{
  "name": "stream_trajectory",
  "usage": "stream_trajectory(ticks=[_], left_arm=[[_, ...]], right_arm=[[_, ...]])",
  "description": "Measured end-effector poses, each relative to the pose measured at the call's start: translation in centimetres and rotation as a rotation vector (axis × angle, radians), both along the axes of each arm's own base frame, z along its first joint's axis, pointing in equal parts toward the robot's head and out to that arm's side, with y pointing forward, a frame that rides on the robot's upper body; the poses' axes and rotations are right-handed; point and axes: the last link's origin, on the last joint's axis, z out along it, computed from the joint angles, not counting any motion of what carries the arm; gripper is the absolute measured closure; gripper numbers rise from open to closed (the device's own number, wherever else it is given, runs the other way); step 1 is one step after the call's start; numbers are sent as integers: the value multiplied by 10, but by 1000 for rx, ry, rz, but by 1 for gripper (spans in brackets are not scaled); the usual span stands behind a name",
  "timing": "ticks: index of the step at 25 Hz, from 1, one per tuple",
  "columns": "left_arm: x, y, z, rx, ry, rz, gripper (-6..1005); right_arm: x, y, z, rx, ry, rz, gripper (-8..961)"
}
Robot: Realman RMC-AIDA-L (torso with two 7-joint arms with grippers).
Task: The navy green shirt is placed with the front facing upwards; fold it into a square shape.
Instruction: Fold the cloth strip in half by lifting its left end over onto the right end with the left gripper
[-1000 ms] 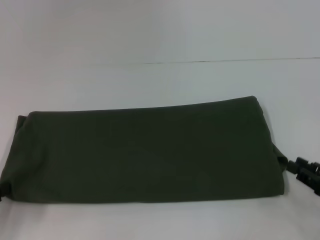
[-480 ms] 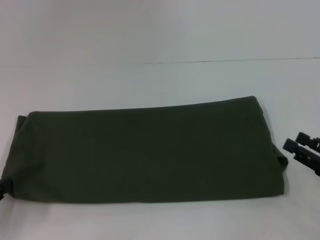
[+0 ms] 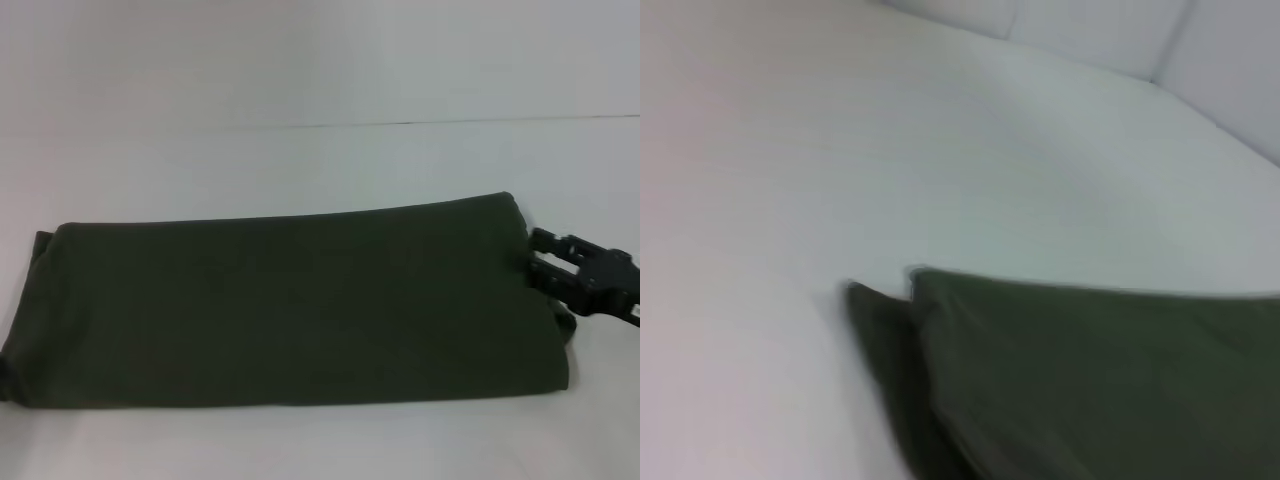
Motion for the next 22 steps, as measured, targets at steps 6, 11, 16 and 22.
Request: stream_trajectory(ticks=[6,11,16,22], left_arm=[[4,1,27,176,-66,-12,538],[24,25,14,176,-202,-89,330],[32,53,-11,105,-282,-63,185],[31,67,-30,52,-258,5,104]], right_arm=[[-15,20,-9,-24,-33,32,315],[-26,32,-20,-43,-41,45,316],[-33,39,-30,-66,-70,56,317],[-34,41,-36,-68,-81,55,320]])
